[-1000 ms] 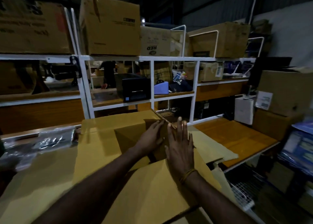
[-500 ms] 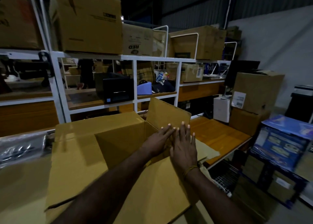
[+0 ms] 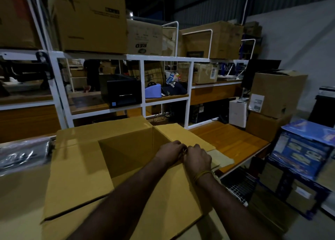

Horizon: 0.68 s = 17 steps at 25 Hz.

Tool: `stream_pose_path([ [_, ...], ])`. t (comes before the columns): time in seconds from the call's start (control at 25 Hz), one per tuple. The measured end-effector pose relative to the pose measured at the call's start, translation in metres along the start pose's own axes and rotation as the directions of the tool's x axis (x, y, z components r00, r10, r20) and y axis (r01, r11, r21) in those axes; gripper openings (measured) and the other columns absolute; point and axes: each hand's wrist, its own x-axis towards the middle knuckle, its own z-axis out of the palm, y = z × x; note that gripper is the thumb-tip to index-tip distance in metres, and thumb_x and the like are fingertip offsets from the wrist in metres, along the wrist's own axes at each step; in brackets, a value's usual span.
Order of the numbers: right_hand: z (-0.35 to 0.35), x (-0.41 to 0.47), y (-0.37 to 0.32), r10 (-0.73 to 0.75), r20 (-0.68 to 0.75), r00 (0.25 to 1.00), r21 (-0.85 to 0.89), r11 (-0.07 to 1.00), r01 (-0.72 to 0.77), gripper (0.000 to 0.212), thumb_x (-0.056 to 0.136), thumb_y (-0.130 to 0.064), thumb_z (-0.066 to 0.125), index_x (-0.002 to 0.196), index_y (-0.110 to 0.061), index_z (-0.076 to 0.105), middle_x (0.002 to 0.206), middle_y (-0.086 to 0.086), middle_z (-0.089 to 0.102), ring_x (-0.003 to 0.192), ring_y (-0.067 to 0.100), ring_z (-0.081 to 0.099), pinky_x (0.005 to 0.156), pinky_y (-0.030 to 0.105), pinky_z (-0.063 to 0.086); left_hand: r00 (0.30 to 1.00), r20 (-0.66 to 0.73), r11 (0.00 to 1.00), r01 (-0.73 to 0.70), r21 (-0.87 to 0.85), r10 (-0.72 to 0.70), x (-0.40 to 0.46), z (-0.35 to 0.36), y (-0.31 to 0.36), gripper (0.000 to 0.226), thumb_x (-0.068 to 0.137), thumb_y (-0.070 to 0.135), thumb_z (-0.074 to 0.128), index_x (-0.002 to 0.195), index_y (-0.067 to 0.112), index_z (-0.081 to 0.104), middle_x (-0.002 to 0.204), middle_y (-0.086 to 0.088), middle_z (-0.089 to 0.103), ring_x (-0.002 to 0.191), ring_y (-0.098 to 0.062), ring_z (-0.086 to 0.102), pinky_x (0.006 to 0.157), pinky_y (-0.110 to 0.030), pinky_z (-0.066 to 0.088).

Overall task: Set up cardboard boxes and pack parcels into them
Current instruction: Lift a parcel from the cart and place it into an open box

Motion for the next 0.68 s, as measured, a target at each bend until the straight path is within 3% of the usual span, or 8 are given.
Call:
stream_pose_path([
  [0.2, 0.009, 0.006, 0.009, 0.027, 0.02, 0.999, 0.132, 0.991, -0.029, 0.024, 0.097, -0.035, 0.053, 0.114, -0.022, 0.065, 0.108, 0.003, 0.064, 0.097, 0.023, 0.065, 0.078, 0.035, 0.053, 0.999, -0.003, 0.997, 0.038, 0.069, -0.038, -0.001, 0.005, 0.006, 0.037, 0.1, 0.036, 0.05, 0.136, 0.029, 0.054, 0.141, 0.0, 0.052, 0.111, -0.024, 0.06, 0.08, -0.04, 0.056],
  [0.44, 0.011, 0.011, 0.015, 0.015, 0.06, 0.998, 0.184, 0.983, -0.026, 0.021, 0.097, -0.033, 0.056, 0.112, -0.023, 0.066, 0.106, 0.002, 0.066, 0.096, 0.022, 0.064, 0.078, 0.034, 0.053, 0.996, 0.04, 0.991, 0.081, 0.106, -0.085, 0.001, -0.002, 0.016, 0.04, 0.096, 0.03, 0.058, 0.136, 0.028, 0.052, 0.139, -0.001, 0.05, 0.113, -0.026, 0.059, 0.084, -0.044, 0.055],
  [0.68, 0.02, -0.01, 0.013, -0.059, -0.062, 0.996, 0.227, 0.971, 0.072, 0.026, 0.101, -0.034, 0.045, 0.12, -0.027, 0.061, 0.116, 0.002, 0.059, 0.1, 0.021, 0.061, 0.084, 0.037, 0.053, 0.98, -0.05, 0.98, 0.196, 0.021, -0.194, -0.012, -0.003, 0.024, 0.039, 0.099, 0.031, 0.053, 0.138, 0.029, 0.053, 0.142, 0.0, 0.053, 0.117, -0.022, 0.059, 0.086, -0.038, 0.052],
])
